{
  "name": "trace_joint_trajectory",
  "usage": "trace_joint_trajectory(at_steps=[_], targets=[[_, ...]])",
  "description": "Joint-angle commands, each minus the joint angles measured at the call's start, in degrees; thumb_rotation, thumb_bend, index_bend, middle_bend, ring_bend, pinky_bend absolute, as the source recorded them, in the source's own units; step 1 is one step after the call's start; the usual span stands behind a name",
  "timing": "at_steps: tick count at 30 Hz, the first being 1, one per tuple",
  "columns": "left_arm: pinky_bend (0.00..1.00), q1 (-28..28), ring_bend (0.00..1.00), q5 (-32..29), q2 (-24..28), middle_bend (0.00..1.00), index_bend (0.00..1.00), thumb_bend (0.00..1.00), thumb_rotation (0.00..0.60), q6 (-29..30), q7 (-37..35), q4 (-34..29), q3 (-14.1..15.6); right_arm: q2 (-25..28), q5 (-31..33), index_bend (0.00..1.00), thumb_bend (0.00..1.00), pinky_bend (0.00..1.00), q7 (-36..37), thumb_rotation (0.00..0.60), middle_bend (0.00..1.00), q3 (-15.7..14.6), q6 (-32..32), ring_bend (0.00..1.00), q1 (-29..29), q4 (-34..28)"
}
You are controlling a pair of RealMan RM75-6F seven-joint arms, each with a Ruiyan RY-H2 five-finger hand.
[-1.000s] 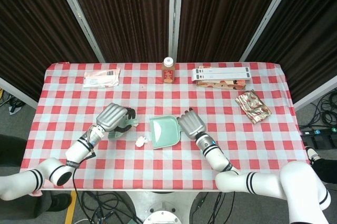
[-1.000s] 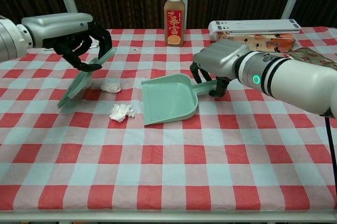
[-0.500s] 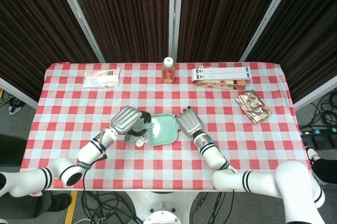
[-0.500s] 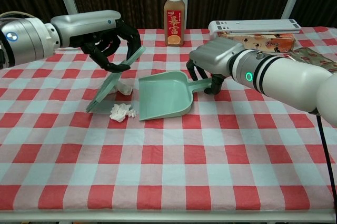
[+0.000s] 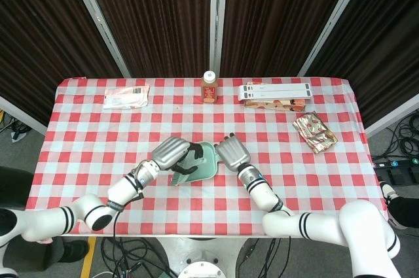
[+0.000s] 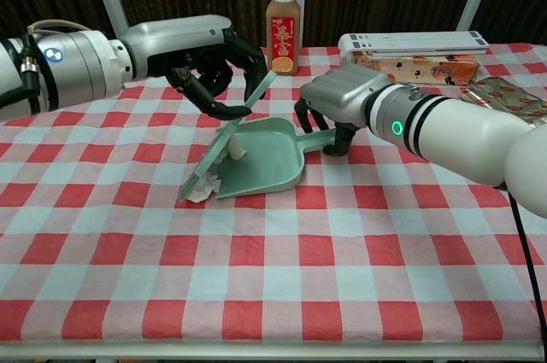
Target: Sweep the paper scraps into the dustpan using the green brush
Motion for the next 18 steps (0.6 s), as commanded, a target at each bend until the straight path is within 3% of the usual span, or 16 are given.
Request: trace_joint_trajectory(at_steps=[1,9,18], targets=[[0.87,0.45,0.74,1.54,1.04,0.55,0.53,0.45,0.6,2.43,-1.87,-0.53,-0.16,0.0,-1.35,0.68,0.42,0.29,1.71,0.6,0.65,-0.07,-0.82,0.36,-0.16,0.7],[0.87,3.4,0.74,1.89,5.75,0.55,0.53,0.45,0.6,6.16,-0.54,-3.62,1.23,0.79,-5.98,0.69,0.42,0.28,6.27,0.6,0.65,-0.93,-2.86,0.36,-0.66,2.21],[0.87,7.83,0.74,0.15,6.46,0.55,0.53,0.46,0.6,9.52,7.88,-8.7,4.72,2.68,-10.47,0.69,0.42,0.28,9.35,0.6,0.65,-2.59,-4.25,0.36,-1.57,2.65]])
